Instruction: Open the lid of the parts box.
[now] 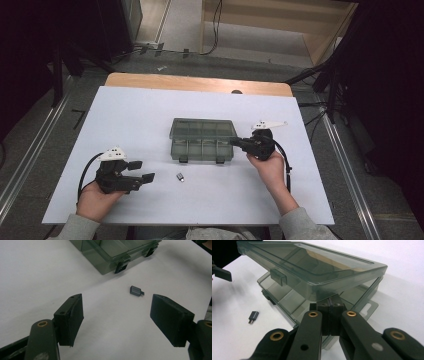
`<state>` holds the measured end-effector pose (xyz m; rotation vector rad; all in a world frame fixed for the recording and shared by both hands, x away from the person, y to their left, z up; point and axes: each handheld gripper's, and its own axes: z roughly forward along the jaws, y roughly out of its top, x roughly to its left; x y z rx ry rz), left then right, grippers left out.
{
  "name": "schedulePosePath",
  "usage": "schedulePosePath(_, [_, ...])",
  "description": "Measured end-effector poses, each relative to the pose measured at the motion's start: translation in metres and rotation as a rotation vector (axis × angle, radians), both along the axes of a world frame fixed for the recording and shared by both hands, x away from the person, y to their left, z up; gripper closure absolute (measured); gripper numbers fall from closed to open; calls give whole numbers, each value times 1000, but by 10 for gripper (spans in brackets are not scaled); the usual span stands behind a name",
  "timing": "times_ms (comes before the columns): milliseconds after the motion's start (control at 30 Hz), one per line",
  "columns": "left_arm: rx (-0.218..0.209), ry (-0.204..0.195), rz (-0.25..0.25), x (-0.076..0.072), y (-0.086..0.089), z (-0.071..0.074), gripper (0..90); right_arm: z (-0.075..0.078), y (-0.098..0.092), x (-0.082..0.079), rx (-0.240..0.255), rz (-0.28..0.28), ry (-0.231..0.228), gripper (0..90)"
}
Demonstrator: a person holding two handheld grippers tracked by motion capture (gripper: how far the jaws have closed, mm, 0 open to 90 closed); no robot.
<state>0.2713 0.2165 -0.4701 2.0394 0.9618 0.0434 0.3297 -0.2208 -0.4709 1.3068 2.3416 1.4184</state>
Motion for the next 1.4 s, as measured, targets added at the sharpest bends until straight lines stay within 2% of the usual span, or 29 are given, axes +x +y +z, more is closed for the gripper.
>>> schedulePosePath(100, [-26, 9, 1, 0, 0, 0, 272, 2, -1, 2, 5, 1, 13, 874])
schedulePosePath(400, [-20, 13, 21, 4, -1, -1, 272, 4, -1, 6, 16, -7, 21, 874])
schedulePosePath(467, [-24, 15, 29, 7, -3, 0, 271, 4, -1, 6, 15, -8, 21, 874])
schedulePosePath(533, [-46, 28, 31, 11, -7, 1, 271, 6, -1, 7, 16, -11, 30, 874])
schedulePosePath(700, [-26, 9, 18, 16, -13, 5, 271, 7, -1, 7, 18, -13, 29, 874])
schedulePosePath(1033, [-32, -5, 30, 28, -17, 11, 271, 9, -1, 9, 25, -19, 34, 874])
schedulePosePath(1267, [-5, -17, 28, 38, -26, 18, 271, 11, 1, 12, 31, -17, 31, 874])
schedulePosePath(1400, [-10, -18, 30, 43, -30, 19, 270, 12, 1, 13, 29, -15, 27, 874])
